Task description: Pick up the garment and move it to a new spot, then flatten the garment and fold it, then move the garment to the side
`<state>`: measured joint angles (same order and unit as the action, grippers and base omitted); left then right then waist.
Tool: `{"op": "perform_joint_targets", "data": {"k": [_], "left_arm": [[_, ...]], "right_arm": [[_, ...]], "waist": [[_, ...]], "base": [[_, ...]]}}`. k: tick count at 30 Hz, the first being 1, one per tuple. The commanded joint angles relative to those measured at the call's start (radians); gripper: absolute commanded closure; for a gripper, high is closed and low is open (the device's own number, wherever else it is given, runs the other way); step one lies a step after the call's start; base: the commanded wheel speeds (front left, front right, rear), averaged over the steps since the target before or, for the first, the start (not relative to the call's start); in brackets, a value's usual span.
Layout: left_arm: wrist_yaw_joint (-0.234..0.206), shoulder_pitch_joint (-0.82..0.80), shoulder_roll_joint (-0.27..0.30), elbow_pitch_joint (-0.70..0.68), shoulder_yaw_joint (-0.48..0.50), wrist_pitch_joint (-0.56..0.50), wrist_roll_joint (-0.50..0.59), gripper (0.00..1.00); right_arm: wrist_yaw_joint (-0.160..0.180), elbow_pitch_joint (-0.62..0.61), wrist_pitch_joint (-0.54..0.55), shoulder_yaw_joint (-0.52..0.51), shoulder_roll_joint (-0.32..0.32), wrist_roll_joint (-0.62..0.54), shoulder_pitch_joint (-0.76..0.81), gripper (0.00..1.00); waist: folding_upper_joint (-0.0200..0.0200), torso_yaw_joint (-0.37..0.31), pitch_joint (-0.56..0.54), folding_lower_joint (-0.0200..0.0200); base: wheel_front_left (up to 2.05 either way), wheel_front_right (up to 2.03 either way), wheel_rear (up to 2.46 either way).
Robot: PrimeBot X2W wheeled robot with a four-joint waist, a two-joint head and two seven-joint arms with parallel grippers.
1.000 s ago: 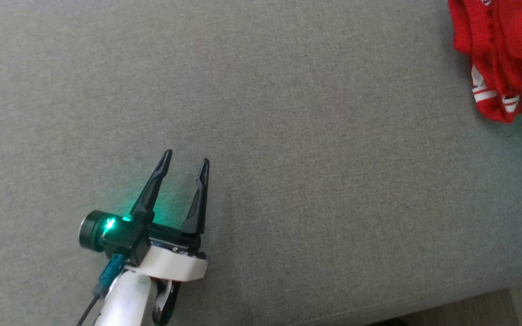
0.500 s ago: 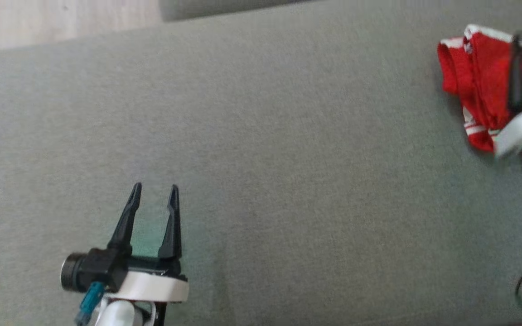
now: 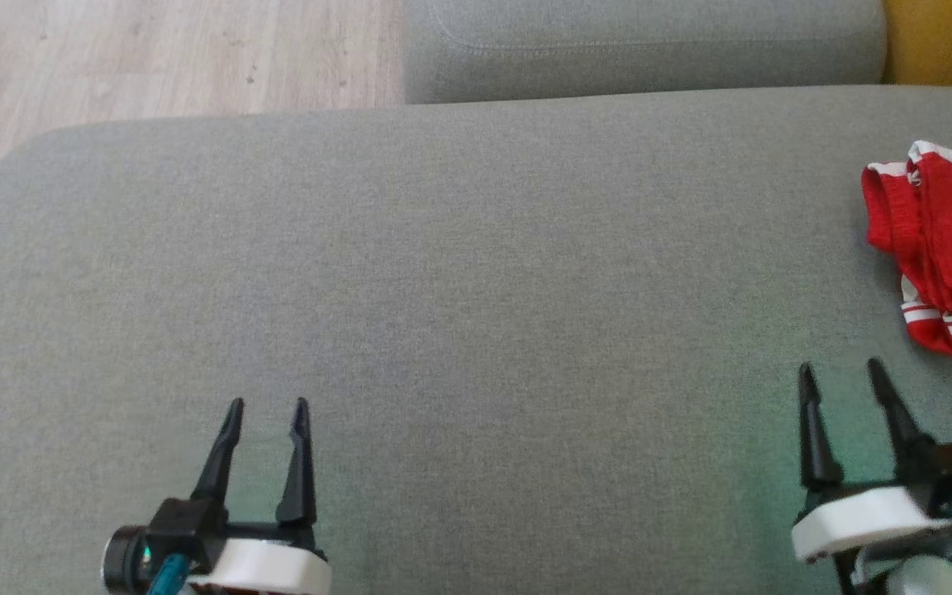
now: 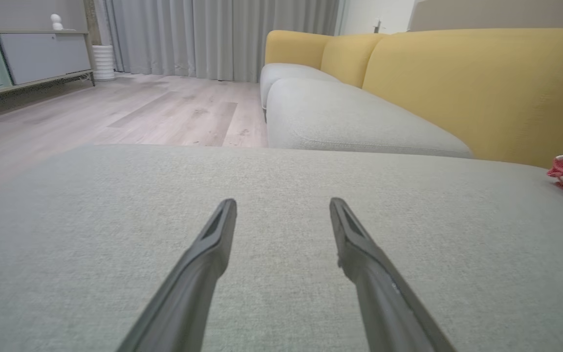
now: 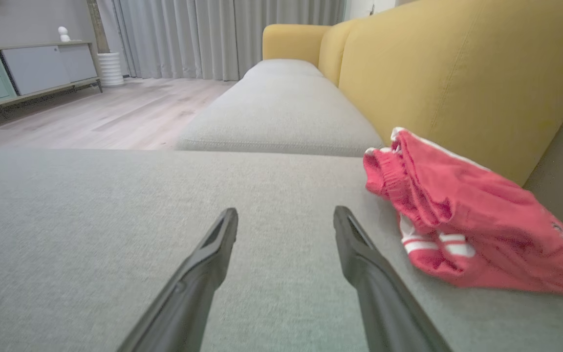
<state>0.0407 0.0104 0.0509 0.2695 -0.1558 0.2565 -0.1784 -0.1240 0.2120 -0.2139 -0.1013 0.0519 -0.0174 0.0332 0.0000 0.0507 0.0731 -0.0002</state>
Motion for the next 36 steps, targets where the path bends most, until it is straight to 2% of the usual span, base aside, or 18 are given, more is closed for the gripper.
{"op": "perform_joint_targets", "data": {"k": [1, 7, 8, 12, 36], "left_arm": [[-0.015, -0.023, -0.001, -0.021, 0.049, 0.005, 0.005, 0.0], [-0.016, -0.013, -0.001, -0.017, 0.059, 0.005, -0.004, 0.0], [-0.014, 0.002, 0.0, 0.013, 0.027, 0.0, -0.002, 1.0], [-0.013, 0.009, -0.001, 0.06, 0.026, -0.004, -0.013, 1.0], [0.008, -0.017, 0.0, 0.043, 0.075, -0.078, -0.3, 1.0]], "right_arm": [[-0.007, -0.013, -0.022, 0.036, 0.003, 0.011, -0.01, 0.0], [-0.007, 0.028, -0.043, 0.06, -0.001, 0.037, -0.01, 0.0], [0.0, 0.057, -0.03, 0.036, -0.007, 0.036, 0.018, 1.0], [0.0, 0.109, -0.02, 0.034, -0.009, 0.048, 0.025, 1.0], [-0.001, 0.092, 0.049, 0.025, -0.007, 0.367, -0.007, 1.0]], "waist": [[0.0, 0.005, -0.009, 0.0002], [0.0, -0.006, -0.019, 0.0002], [0.0, -0.003, -0.017, 0.0003], [0.0, -0.003, -0.018, 0.0002], [0.0, -0.013, -0.029, 0.0002]], "base": [[0.0, 0.0, 0.0], [0.0, 0.0, 0.0], [0.0, 0.0, 0.0], [0.0, 0.0, 0.0], [0.0, 0.0, 0.0]]}}
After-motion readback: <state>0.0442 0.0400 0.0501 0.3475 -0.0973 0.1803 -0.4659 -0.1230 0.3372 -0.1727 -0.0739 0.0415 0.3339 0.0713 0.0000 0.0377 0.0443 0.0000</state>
